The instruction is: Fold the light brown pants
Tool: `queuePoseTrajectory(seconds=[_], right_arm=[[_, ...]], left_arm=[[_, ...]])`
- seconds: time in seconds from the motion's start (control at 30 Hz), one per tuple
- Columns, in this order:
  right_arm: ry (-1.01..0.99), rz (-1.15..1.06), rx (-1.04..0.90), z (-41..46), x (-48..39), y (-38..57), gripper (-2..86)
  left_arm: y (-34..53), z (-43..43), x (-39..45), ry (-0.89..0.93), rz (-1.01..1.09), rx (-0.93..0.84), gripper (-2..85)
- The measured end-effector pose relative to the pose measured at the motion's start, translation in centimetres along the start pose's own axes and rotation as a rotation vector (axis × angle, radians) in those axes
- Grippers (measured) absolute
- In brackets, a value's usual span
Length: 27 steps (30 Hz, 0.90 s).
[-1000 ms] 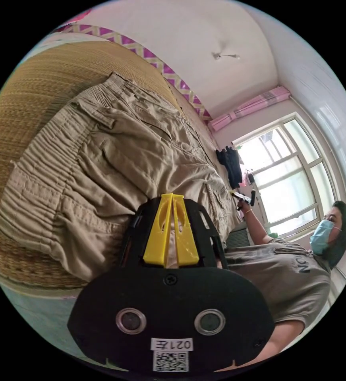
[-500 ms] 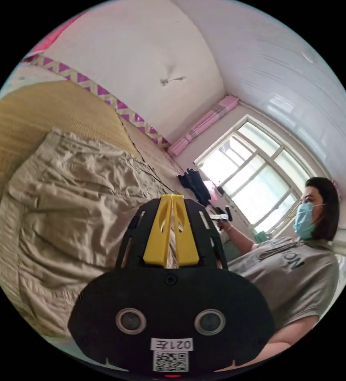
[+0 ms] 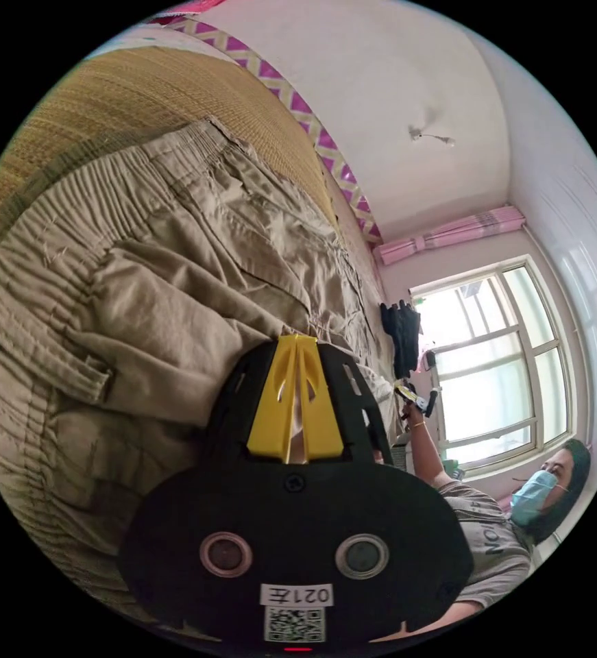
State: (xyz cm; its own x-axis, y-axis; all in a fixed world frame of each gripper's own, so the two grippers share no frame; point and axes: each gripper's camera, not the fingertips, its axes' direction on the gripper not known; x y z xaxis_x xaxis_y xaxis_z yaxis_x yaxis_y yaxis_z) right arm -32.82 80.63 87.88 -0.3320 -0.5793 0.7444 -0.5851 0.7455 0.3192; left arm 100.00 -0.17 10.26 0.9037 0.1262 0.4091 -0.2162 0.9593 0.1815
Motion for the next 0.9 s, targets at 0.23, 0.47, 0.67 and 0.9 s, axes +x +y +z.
queuePoseTrajectory(seconds=[0.23, 0.47, 0.67, 0.9], right_arm=[[0.055, 0.076, 0.075, -3.6, -1.1, 6.8, -0.8], [-0.018, 0.055, 0.151, -10.5, -6.0, 14.6, -0.7], [0.041, 0.136, 0.11, -9.4, -6.1, 20.4, -0.7], [-0.063, 0.364, 0.319, -14.8, -6.2, 29.5, -0.3]], left_arm=[[4.5, -3.3, 0.2, -0.017, -0.055, 0.117, -0.9], [8.1, -7.1, 1.3, 0.067, -0.07, 0.295, -0.9], [13.1, -8.2, 6.8, 0.189, 0.057, 0.283, -0.9], [24.9, -13.2, 14.7, 0.189, 0.308, 0.307, -0.8]])
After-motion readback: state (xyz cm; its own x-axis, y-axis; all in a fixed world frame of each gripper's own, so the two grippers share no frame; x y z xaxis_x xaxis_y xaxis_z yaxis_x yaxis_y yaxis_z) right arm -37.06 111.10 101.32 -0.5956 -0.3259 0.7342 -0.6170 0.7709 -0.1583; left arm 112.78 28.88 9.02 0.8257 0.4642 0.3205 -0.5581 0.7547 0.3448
